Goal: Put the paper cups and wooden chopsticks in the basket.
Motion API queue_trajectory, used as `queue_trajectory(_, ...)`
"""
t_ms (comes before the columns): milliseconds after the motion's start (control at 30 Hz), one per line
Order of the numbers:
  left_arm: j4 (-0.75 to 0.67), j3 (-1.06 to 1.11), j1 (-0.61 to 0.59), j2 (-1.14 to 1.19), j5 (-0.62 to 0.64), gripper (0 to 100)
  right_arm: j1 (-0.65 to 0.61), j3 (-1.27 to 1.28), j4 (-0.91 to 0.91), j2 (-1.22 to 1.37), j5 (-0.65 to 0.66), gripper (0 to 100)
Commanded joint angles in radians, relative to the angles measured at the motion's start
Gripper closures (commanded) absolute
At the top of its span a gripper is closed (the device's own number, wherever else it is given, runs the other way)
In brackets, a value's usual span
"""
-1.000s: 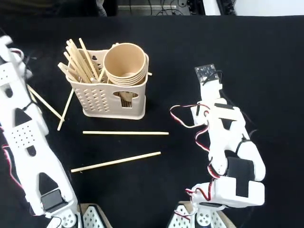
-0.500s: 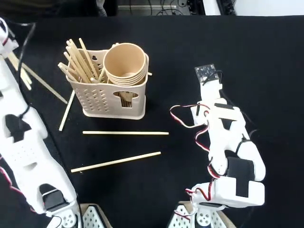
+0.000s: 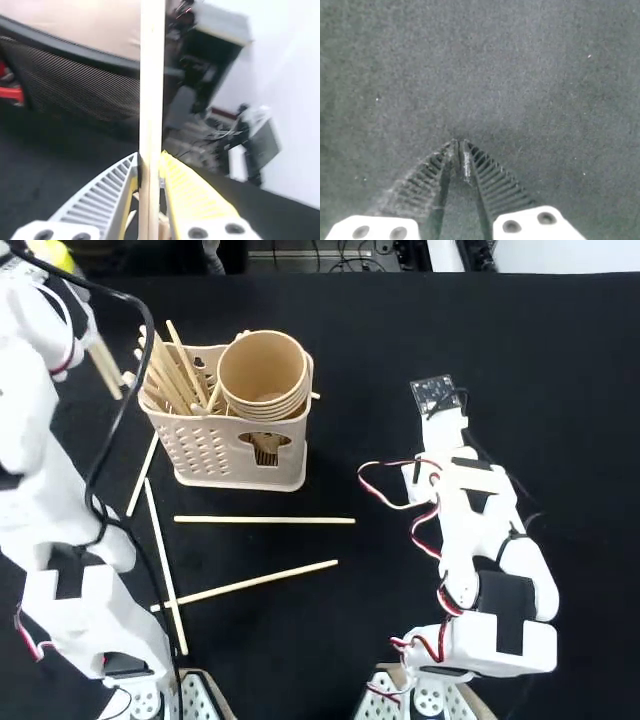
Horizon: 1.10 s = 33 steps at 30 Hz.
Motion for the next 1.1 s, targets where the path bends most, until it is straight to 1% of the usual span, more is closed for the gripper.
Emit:
queue_trajectory(0,-0.031,-0.077,0.042,-0.031,0.052,97,-0.015,-0.005,0.002,-0.045,0.006,98.6)
queue_trajectory(67,-0.041,-0.071,0.056,-0.020,0.057,97,-0.015,-0.005,0.002,-0.045,0.006,98.6)
queue_trajectory(200,0.003,-0.071,0.059,-0.018,0.046,97,-0.015,-0.005,0.002,-0.045,0.006,98.6)
queue_trajectory(300,0.006,-0.059,0.059,-0.041,0.005,97,-0.015,-0.005,0.002,-0.045,0.006,98.6)
queue_trajectory(367,0.006,-0.015,0.061,-0.063,-0.023,97,-0.015,-0.005,0.002,-0.045,0.006,98.6)
queue_trajectory(467,0.006,0.128,0.084,-0.120,-0.029,97,-0.015,-0.005,0.002,-0.045,0.006,98.6)
queue_trajectory(600,0.003,0.386,0.116,-0.252,-0.028,97,-0.015,-0.005,0.002,-0.045,0.006,98.6)
queue_trajectory(700,-0.025,0.552,0.134,-0.344,-0.032,97,-0.015,-0.005,0.002,-0.045,0.006,98.6)
queue_trajectory(933,-0.219,0.941,0.142,-0.569,-0.072,97,-0.015,-0.005,0.002,-0.045,0.006,98.6)
queue_trajectory(1000,-0.318,1.104,0.142,-0.660,-0.072,97,-0.015,-0.005,0.002,-0.045,0.006,98.6)
queue_trajectory(1067,-0.460,1.291,0.142,-0.769,-0.072,97,-0.015,-0.005,0.002,-0.045,0.006,98.6)
